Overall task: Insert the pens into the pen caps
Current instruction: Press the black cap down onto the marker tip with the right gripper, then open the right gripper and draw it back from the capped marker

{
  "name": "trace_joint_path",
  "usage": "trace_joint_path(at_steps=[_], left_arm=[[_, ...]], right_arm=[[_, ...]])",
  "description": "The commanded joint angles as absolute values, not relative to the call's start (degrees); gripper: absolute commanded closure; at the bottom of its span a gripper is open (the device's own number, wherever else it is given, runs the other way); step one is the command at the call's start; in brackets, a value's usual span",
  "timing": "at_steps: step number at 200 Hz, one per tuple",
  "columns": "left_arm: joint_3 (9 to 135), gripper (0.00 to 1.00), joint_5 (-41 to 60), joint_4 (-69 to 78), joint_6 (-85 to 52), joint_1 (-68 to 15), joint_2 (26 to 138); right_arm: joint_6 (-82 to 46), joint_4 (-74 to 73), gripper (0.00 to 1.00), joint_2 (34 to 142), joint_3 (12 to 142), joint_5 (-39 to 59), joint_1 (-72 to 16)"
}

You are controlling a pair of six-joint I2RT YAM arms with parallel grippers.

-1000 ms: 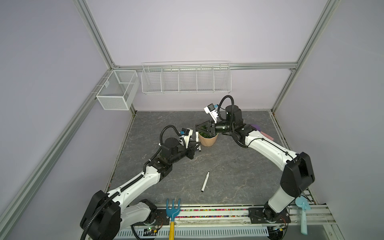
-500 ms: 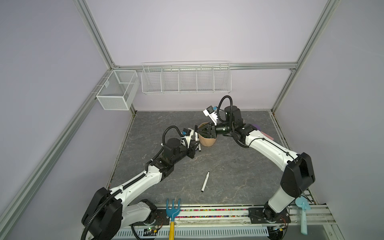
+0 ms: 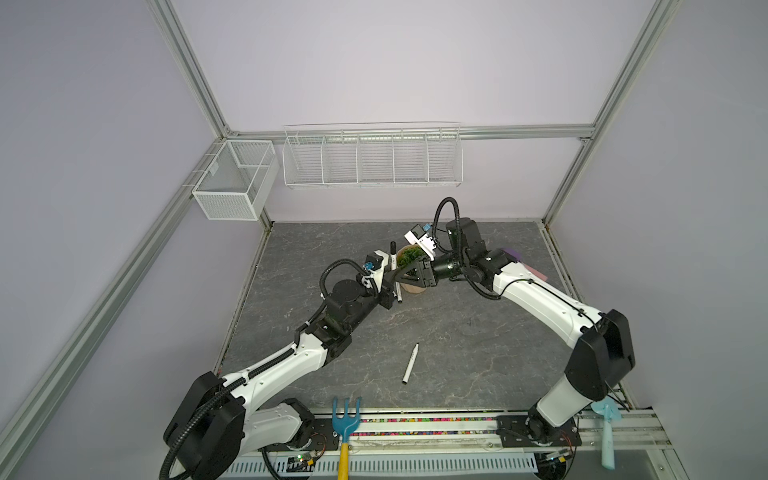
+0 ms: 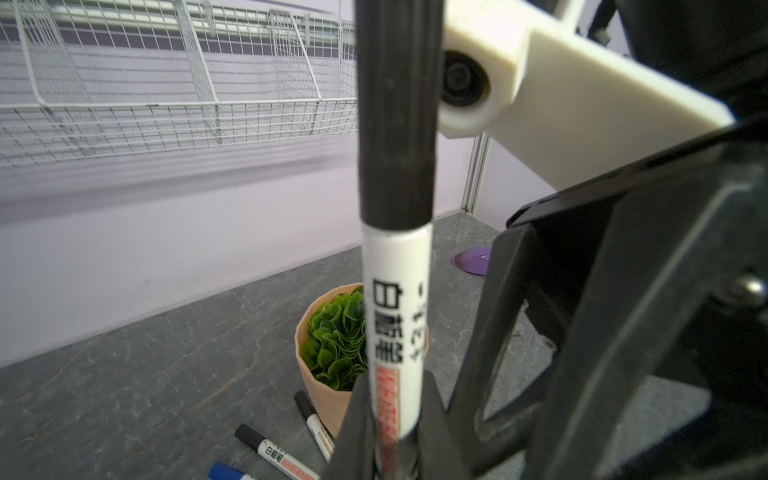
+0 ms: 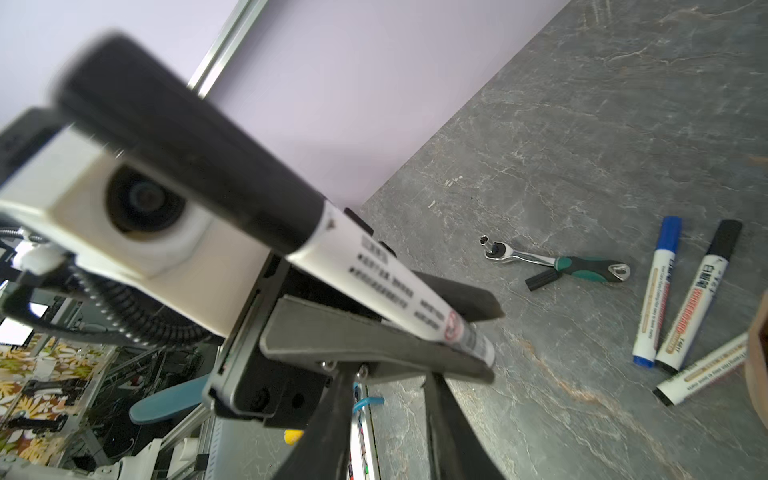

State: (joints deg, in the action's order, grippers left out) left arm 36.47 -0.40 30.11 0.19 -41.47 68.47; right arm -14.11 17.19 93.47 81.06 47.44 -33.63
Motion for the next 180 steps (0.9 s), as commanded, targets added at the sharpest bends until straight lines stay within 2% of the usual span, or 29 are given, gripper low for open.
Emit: trace_joint_path(at_steps=[1,41,133,148,180], left_arm=[[33.67,1.00,-1.08,33.52,4.51,-43.03,68.09],[32.64,1.00,0.25,31.09,3.37,-43.07,67.56],[32.47,1.00,2.18,30.39,0.68,-43.38,67.66],[32.63,1.00,2.14,30.41,0.48,-43.42,67.54],[33.39,1.00,2.37,30.42,-0.70,-43.42,66.86]], right_arm=[[-13.37,14.18,0.63,89.03,79.82,42.54,-31.56],[-14.68,12.11,0.58,86.89,81.15,39.56,-32.06],[-15.24,10.70,0.59,92.08,86.44,37.65,-36.82],[-15.07,11.05,0.63,92.53,86.70,36.84,-37.16],[-15.77,11.44,0.81,93.15,86.10,36.11,-37.18]])
